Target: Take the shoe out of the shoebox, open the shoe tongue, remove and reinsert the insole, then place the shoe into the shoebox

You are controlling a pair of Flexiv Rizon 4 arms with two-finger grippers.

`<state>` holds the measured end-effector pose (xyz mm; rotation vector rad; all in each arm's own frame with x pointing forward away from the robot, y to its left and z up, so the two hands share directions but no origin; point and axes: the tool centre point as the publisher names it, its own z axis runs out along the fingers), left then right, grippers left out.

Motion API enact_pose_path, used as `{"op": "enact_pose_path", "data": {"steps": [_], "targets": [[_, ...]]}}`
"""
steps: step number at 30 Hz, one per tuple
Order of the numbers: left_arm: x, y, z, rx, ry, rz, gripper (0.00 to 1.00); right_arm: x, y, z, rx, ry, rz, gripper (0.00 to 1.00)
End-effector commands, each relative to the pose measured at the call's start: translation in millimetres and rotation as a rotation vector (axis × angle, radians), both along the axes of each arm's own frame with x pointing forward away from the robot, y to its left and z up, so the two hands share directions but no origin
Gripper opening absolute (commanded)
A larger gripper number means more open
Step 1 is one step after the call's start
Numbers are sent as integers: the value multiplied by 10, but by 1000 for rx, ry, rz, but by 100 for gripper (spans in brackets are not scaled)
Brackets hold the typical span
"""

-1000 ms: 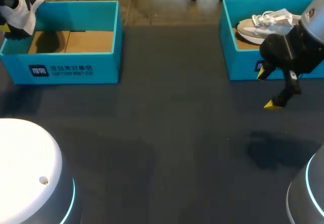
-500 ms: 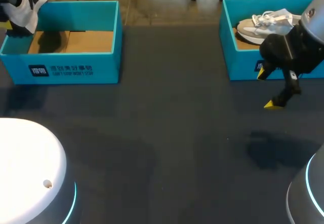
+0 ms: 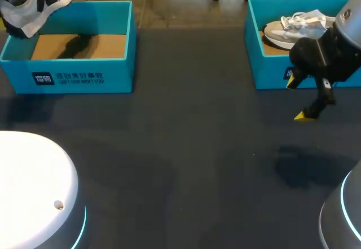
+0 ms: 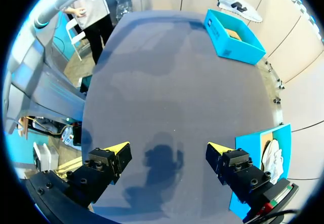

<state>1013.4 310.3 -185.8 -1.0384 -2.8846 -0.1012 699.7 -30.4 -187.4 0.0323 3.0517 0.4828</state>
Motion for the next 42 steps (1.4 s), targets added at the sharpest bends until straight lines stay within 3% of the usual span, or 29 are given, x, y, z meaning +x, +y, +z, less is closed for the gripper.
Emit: {"op": "enact_pose_path", "data": {"steps": [1, 8, 29, 42], "targets": [[70, 120, 87, 79, -14, -556, 0, 18, 15, -10, -3, 3, 0, 100], [180, 309, 137, 253, -90, -956, 0, 18, 15, -10, -3, 3, 0, 100], [211, 287, 118, 231, -93, -918, 0, 18, 15, -10, -3, 3, 0, 100], [245, 167, -93, 212, -49, -906, 0, 18, 15, -10, -3, 3, 0, 100]]}}
